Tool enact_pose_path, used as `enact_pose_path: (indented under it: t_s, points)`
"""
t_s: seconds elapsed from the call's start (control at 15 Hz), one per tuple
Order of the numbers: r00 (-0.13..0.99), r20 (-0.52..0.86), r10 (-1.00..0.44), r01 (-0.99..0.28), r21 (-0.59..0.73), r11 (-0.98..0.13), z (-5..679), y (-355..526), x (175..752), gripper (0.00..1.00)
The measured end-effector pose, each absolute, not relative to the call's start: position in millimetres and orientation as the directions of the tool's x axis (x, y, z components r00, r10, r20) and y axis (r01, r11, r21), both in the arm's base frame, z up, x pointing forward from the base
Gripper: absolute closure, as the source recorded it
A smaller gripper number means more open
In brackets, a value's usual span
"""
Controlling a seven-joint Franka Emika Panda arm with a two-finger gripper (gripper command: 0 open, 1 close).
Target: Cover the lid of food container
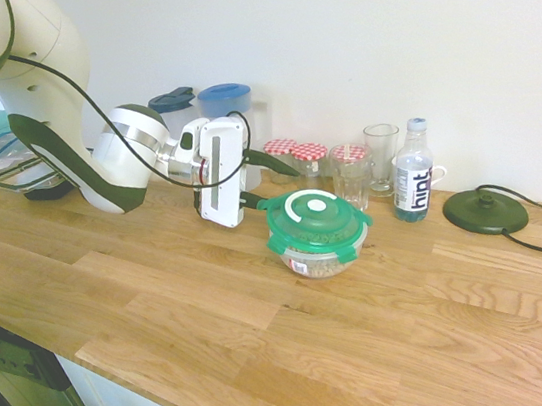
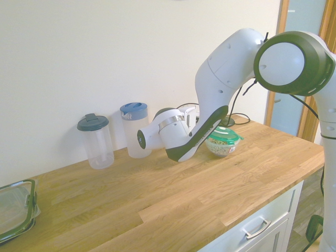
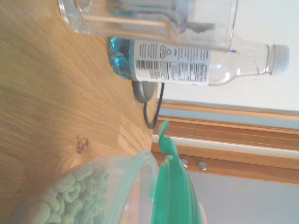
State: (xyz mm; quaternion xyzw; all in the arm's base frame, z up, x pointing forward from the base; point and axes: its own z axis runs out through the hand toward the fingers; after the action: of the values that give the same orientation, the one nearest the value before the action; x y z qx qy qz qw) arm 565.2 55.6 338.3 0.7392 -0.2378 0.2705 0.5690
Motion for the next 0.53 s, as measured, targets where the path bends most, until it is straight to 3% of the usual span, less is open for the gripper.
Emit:
enact_pose_path:
  t_s: [0.27,0.53]
  points:
    - [0.752,0.646,-0.129,-0.647,0.689,-0.326,358.4,68.8,562.2,0.0]
    - [0.762,0.58,-0.286,-0.637,0.596,-0.488,411.9,101.7,557.8,0.0]
